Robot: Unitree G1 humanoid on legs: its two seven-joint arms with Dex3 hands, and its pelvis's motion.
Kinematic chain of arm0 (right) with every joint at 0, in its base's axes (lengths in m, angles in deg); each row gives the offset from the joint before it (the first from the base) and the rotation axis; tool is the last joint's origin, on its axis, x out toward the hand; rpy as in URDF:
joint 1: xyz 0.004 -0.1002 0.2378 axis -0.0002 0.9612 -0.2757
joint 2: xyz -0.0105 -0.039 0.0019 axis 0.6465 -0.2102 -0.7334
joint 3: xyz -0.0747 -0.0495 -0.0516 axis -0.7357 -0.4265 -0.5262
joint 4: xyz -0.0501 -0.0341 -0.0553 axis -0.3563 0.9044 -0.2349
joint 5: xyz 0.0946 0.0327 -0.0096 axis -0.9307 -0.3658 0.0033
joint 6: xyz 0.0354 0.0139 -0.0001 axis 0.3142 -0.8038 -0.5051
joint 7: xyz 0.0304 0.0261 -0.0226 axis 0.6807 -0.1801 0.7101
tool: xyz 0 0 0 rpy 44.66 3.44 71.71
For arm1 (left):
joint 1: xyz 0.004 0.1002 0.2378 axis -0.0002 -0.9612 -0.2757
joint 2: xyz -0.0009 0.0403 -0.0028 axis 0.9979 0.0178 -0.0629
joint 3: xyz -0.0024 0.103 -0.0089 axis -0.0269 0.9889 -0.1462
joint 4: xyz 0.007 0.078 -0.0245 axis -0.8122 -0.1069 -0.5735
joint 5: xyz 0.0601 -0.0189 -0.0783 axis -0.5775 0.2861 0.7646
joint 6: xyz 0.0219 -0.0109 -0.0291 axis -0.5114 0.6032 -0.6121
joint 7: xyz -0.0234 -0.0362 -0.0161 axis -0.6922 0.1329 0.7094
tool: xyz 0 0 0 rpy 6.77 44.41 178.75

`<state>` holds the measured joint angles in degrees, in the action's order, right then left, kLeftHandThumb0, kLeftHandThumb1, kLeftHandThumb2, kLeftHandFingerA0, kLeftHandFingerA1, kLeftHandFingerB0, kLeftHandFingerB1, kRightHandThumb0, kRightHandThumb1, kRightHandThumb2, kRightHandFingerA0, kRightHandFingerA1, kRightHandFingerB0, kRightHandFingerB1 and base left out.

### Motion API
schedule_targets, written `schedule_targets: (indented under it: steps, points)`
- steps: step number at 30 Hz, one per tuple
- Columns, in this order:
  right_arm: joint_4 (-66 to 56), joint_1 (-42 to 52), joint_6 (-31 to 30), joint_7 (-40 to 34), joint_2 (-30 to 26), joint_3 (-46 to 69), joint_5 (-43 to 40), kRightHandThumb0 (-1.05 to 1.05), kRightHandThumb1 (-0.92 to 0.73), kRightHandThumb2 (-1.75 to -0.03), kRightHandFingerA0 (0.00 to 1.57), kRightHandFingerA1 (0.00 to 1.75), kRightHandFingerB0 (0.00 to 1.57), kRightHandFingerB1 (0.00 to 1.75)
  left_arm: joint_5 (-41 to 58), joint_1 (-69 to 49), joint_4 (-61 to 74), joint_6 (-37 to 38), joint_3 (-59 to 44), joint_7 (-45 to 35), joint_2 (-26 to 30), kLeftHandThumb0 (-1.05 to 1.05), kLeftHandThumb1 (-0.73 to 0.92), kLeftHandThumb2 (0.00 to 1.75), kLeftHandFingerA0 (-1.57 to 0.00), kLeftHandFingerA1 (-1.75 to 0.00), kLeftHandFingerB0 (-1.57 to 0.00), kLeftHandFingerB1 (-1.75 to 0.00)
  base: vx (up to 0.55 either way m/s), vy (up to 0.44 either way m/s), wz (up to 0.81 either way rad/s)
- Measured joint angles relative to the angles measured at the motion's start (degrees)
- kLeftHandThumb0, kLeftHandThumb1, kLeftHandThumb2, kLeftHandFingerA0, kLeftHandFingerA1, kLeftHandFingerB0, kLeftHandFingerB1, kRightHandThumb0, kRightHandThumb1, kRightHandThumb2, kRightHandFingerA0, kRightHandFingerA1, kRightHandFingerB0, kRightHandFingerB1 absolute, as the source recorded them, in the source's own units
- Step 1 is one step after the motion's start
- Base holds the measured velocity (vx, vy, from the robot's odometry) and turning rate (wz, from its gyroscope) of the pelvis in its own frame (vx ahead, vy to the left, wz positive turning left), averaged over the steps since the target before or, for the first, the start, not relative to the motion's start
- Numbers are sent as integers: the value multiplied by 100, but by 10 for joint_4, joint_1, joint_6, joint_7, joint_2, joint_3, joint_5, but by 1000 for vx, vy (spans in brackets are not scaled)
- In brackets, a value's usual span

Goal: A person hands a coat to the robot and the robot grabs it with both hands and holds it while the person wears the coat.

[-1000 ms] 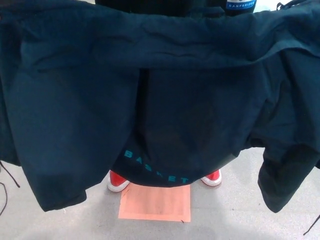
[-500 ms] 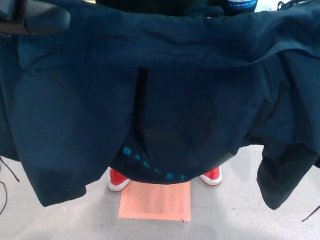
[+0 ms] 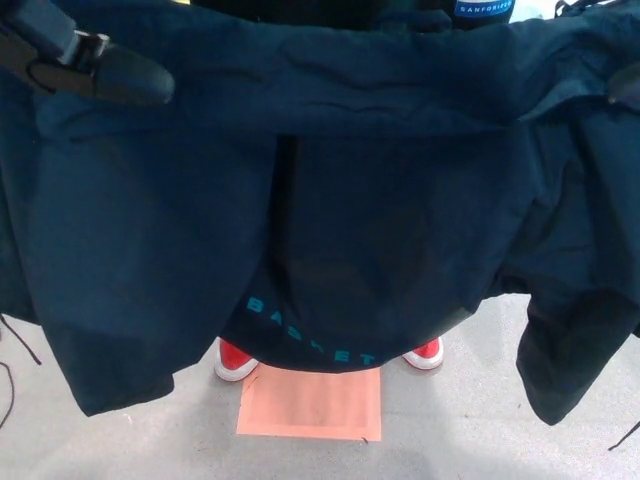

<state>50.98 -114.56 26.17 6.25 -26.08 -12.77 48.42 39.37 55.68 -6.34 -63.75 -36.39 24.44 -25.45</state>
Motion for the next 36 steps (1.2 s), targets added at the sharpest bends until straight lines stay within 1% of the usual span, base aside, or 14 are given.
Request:
schedule_targets:
  steps: [2,3,8,10,13,15,16,19,22,24,28,29,30,36]
  points:
    - [13,-14,-11,23,11,-26,7,-87,-49,-90,28,50,0,6,-1,13,-9,-8,15,-19,-2,-86,56,99,-1,-38,-10,-27,0,0,0]
    - [16,-17,-13,28,14,-33,9,-86,-49,-90,25,50,0,6,-2,16,-11,-10,18,-23,-2,-93,73,63,-13,-30,-9,-24,0,0,0]
    - [44,-46,-40,83,39,-93,30,-85,-51,-90,22,49,0,7,-5,37,-27,-32,50,-69,-6,-95,74,63,-12,-30,-9,-24,0,0,0]
    - [52,-55,-47,98,47,-108,35,-87,-51,-91,24,50,0,6,-6,40,-30,-38,57,-81,-7,-88,55,99,-1,-38,-10,-25,0,0,0]
    - [69,-72,-61,130,62,-136,46,-93,-65,-60,36,42,0,13,-7,46,-33,-54,72,-107,-8,-87,55,98,0,-38,-11,-26,0,0,0]
    - [78,-81,-70,150,71,-153,52,-88,-49,-91,29,51,0,4,-8,48,-34,-64,79,-123,-10,-91,57,94,-8,-39,-9,-22,0,0,0]
    - [81,-84,-74,159,75,-159,56,-88,-49,-91,24,49,0,4,-9,48,-35,-69,82,-130,-11,-91,71,62,-11,-29,-9,-24,0,0,0]
    - [86,-91,-86,186,83,-177,67,-93,-63,-63,32,40,0,15,-12,50,-36,-83,90,-152,-16,-89,56,91,-8,-36,-8,-22,0,0,0]
    - [83,-94,-101,213,88,-190,80,-89,-61,-59,32,39,0,13,-18,53,-36,-102,97,-177,-23,-91,71,62,-10,-27,-8,-24,0,0,0]
    - [78,-94,-113,229,90,-197,93,-80,-46,-88,22,50,0,10,-22,55,-35,-114,101,-194,-27,-91,56,94,-7,-33,-9,-19,0,0,0]
    - [61,-82,-139,253,95,-200,125,-84,-61,-60,29,39,0,14,-33,56,-33,-138,106,-229,-36,-91,56,95,-5,-33,-10,-19,0,0,0]
    - [57,-77,-145,257,96,-200,133,-84,-61,-60,33,40,0,14,-37,55,-34,-141,106,-235,-39,-94,71,62,-9,-27,-6,-24,0,0,0]
    - [55,-74,-148,259,97,-199,138,-80,-47,-88,28,51,0,9,-40,55,-34,-143,106,-239,-40,-93,57,94,-9,-31,-9,-16,0,0,0]
    - [40,-54,-160,264,99,-180,169,-88,-52,-89,35,53,0,0,-74,49,-39,-144,112,-250,-52,-95,55,90,-11,-39,-8,-28,0,0,0]
